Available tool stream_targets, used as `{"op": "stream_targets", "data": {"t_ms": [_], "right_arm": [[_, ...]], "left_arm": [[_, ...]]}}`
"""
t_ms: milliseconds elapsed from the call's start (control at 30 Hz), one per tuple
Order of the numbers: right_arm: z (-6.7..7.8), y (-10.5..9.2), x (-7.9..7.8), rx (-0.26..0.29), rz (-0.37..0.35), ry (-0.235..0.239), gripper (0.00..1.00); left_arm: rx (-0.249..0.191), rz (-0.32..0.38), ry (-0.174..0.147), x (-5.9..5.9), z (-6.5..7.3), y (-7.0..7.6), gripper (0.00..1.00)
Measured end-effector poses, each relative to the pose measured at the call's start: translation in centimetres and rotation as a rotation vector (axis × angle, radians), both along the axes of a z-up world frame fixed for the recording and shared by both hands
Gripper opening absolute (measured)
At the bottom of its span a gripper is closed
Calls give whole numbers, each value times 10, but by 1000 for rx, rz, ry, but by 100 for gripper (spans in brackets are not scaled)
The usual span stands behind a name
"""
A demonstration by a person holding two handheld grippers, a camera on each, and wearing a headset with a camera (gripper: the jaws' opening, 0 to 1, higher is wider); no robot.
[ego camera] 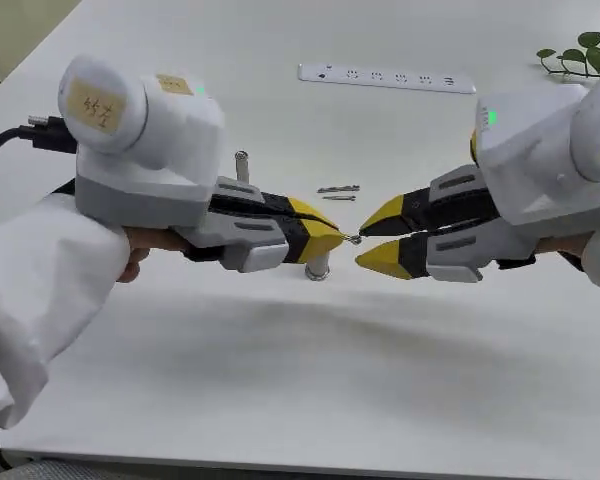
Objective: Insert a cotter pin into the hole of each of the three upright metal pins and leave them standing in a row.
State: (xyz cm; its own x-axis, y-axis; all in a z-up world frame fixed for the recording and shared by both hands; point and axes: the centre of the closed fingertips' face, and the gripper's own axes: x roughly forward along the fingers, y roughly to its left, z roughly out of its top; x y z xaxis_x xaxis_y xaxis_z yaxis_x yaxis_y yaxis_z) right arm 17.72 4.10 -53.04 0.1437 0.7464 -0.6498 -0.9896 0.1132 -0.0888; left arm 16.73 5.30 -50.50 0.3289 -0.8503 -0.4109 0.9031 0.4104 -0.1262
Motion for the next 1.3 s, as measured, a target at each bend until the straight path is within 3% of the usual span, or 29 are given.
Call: {"op": "stream_targets", "data": {"t_ms": [200, 467, 800, 1300], "right_arm": [[2, 7, -17, 38, 32, 74, 6], [2, 11, -27, 53, 54, 91, 4], [5, 12, -31, 58, 72, 99, 0], [5, 6, -34, 20, 110, 102, 0]], "left_arm": [[-29, -49, -50, -5, 6, -2, 0], [-31, -96, -75, -10, 8, -5, 0], [-29, -123, -72, -15, 8, -6, 0], [15, -164, -64, -20, -4, -7, 0]]}}
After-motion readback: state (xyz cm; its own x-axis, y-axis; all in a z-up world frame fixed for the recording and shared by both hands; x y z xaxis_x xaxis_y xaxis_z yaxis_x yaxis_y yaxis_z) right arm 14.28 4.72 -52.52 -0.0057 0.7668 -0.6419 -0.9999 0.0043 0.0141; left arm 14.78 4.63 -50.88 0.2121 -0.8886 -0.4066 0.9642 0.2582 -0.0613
